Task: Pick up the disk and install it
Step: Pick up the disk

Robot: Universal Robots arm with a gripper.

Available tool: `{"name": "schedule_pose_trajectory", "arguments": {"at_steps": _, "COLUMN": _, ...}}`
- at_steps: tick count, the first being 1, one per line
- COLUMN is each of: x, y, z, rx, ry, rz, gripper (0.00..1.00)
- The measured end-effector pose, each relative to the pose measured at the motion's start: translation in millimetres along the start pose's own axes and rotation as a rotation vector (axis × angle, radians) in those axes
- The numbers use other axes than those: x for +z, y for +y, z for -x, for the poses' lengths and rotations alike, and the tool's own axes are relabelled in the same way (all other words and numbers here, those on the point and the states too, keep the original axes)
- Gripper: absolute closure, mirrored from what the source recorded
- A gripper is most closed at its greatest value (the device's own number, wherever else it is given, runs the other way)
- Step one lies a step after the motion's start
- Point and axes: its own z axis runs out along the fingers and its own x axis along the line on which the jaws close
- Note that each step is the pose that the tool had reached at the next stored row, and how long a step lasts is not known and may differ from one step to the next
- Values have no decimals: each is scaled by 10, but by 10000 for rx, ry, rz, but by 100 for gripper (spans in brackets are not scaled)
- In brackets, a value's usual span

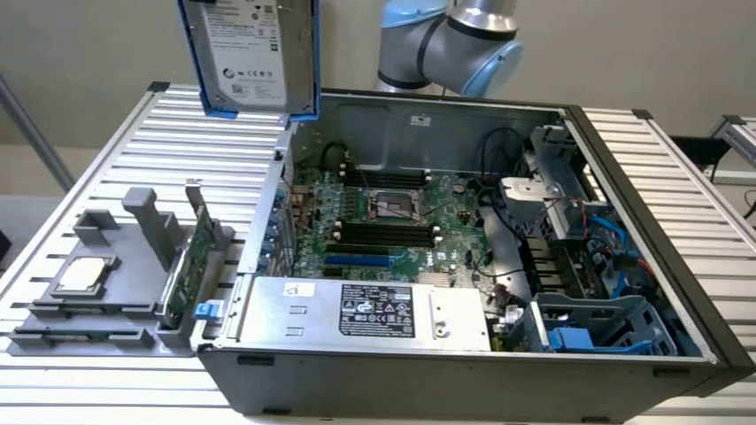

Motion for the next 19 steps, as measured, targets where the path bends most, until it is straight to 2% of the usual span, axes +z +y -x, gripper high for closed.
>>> {"name": "schedule_pose_trajectory", "arguments": {"at_steps": 13, "x": -16, "y": -588, "z": -114, "rx": -1, "ry": 0, "rz": -9, "gripper": 67}}
{"name": "schedule_pose_trajectory", "arguments": {"at_steps": 19, "x": 12, "y": -858, "z": -144, "rx": -3, "ry": 3, "rz": -101, "gripper": 67}}
